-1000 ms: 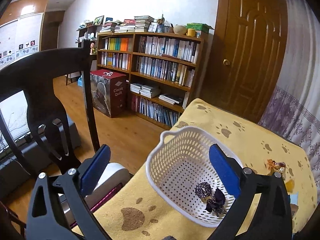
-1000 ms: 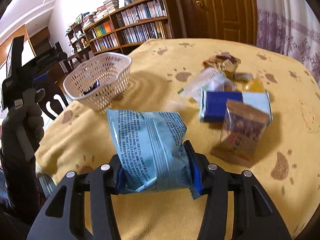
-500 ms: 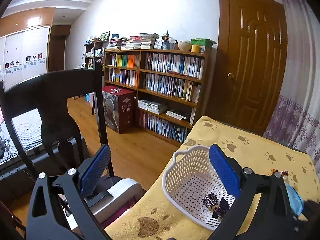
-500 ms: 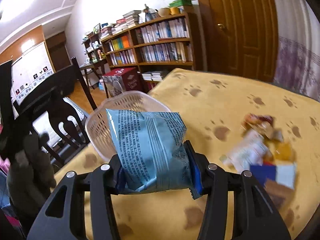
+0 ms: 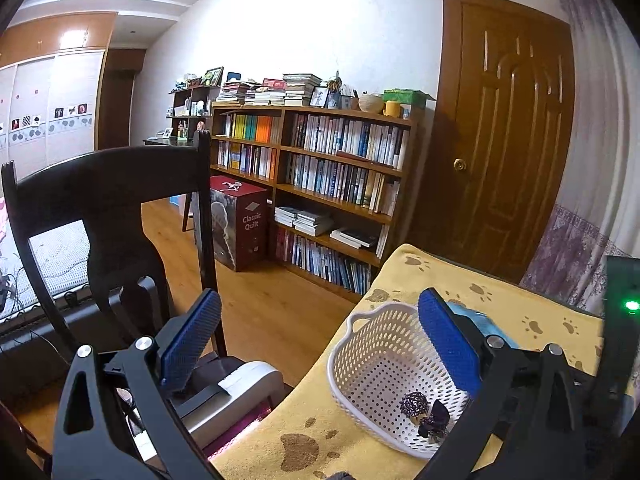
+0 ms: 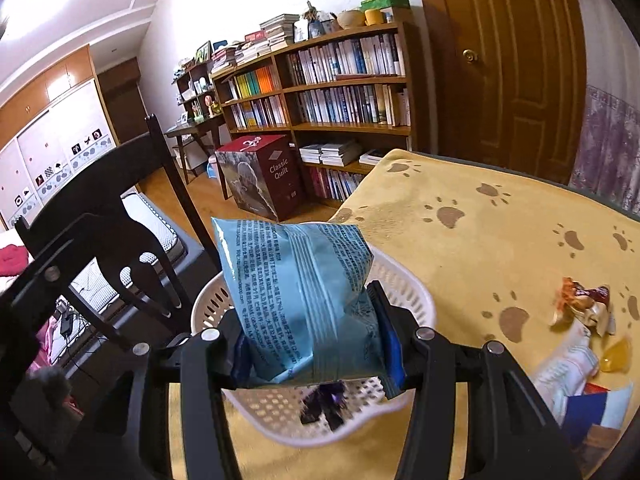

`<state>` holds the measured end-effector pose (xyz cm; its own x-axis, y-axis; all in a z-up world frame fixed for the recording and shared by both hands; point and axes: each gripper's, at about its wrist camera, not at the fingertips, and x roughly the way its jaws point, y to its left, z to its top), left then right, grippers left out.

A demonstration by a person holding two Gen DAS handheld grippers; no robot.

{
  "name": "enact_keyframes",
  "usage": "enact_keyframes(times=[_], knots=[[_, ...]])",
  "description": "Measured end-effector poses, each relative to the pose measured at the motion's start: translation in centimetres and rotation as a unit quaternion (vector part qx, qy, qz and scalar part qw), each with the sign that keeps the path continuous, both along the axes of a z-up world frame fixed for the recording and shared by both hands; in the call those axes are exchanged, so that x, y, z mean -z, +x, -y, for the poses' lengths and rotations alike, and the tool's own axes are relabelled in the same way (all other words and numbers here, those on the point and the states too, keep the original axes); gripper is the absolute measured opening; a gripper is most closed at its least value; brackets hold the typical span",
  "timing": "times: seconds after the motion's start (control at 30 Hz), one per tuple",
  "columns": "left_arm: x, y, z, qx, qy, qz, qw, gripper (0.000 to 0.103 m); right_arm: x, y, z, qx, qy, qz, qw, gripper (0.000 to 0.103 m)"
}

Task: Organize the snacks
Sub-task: 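Release the candy into the basket while the right tool drops the light-blue bag in, then grasp the clear cereal-bar bag with the left tool while the right tool grasps the brown nut bag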

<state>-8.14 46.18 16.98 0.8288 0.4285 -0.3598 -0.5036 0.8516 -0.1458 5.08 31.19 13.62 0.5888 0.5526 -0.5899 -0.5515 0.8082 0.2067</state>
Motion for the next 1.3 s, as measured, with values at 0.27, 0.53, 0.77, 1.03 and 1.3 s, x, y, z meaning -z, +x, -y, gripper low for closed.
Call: enact_keyframes(times=[0.27,0.53,0.77,1.03,1.3], knots=[[-0.1,0.1,0.3,0.006,-0.004,-0.003,1.0000,0.100,0.7,0.4,-0.8,0.002,-0.002,0.000,1.000,0.067],[0.2,0.7,1.2,0.018,0.003,-0.010,0.9998,0.100,2.1,0.0,2.0,0.038,0.008,-0.010,0.999,0.067],[0.5,1.0,2.4,0.033,0.010,-0.016,0.9993,0.100,3.6,-1.3,5.2,0.076,0.008,-0.012,0.997,0.067],[1.0,1.7,4.8,0.060,0.025,-0.028,0.9975,0.100,3.9,-3.3,10.6,0.135,-0.007,0.016,0.991,0.067],[1.2,1.9,7.0,0.075,0.037,-0.035,0.9959,0.100,4.4,-5.8,17.2,0.217,-0.041,0.050,0.974,0.067]])
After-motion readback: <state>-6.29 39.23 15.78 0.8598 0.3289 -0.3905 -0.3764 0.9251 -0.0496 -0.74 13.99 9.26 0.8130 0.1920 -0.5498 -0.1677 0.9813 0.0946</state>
